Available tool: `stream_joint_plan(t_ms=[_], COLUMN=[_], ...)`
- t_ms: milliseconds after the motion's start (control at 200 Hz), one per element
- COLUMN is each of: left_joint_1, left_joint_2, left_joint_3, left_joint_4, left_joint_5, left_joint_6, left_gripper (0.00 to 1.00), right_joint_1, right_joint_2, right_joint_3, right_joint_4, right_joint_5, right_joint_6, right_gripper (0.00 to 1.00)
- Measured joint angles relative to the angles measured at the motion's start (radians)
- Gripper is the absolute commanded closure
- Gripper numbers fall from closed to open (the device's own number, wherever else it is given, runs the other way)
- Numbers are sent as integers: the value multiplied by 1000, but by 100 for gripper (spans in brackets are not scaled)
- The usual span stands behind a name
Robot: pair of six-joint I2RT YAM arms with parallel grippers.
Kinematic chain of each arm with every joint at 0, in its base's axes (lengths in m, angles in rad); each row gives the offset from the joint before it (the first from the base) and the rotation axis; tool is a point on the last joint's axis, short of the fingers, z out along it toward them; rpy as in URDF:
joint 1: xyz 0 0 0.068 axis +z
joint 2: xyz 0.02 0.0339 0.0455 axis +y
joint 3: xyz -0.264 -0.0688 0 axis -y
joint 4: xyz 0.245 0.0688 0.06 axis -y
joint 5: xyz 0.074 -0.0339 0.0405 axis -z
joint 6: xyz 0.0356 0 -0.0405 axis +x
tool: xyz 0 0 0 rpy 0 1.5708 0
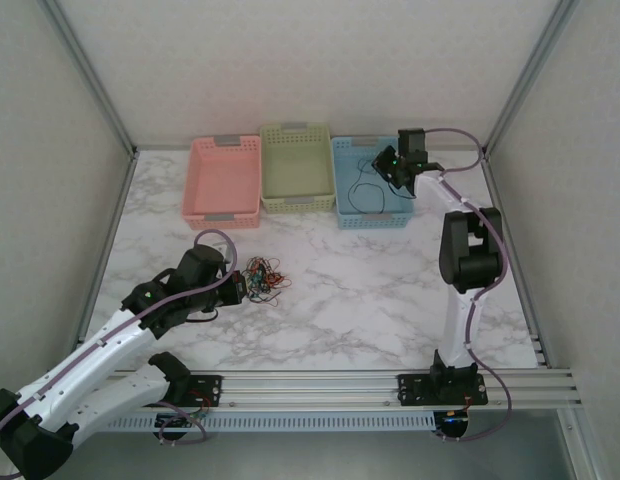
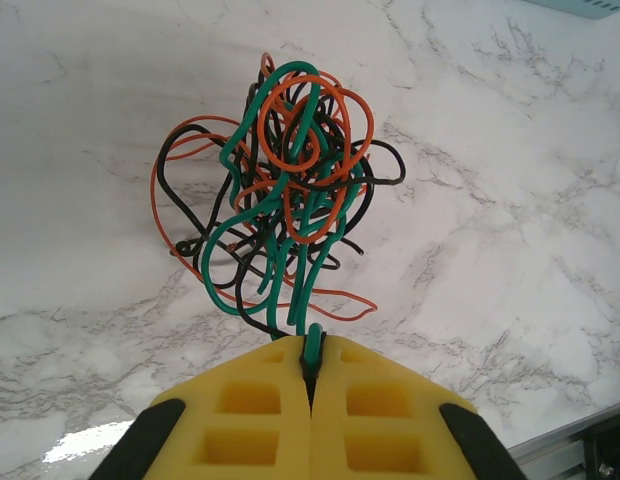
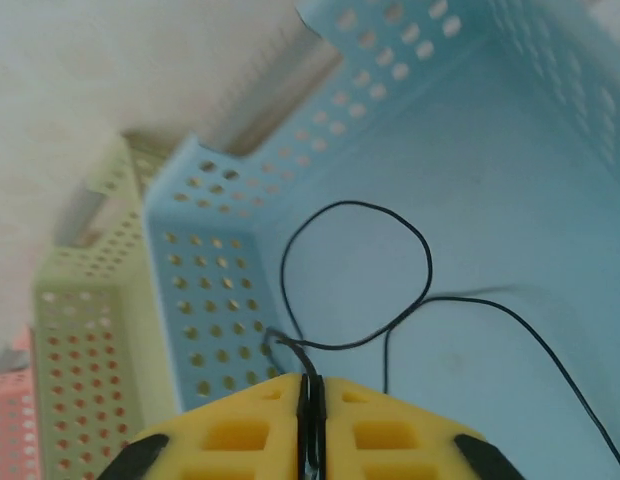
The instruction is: Untangle the cables
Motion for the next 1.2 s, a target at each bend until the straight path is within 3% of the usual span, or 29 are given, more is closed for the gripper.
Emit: stream_joint_plan(t_ms=[50, 95, 270, 375, 551, 741, 941, 1106, 1201], left_joint_1=[0, 0, 0, 0, -31, -159, -199, -166, -157], left_joint_2=[0, 0, 0, 1, 35, 137, 248, 424, 512], left_joint_3=[0, -2, -17, -34, -47, -6, 49, 7, -42], left_joint_4=[0, 1, 14, 42, 127, 237, 307, 385, 424], left_joint_5=[3, 4, 30, 57, 142, 216, 192, 158, 145], left_joint_6=[-1, -4, -11, -15, -24, -34, -18, -14, -14], left_gripper=[100, 100, 100, 100, 100, 100, 100, 100, 100], right_joint_1=[0, 0, 5, 12, 55, 117, 116, 133, 192], right_joint_2=[8, 9, -26, -131, -489, -800, -986, -1056, -1078], right_joint_3=[8, 13, 20, -25, -268, -589, -881, -978, -1026], right_joint_4=[-23, -41, -83, -97, -34, 71, 65, 23, -2], right_joint_5=[-13, -18, -18, -12, -23, -44, -53, -124, -144], right_joint_6=[-16, -20, -73, -109, -160, -187, -199, -225, -238], right_gripper=[57, 55, 53, 54, 55, 55, 51, 50, 49])
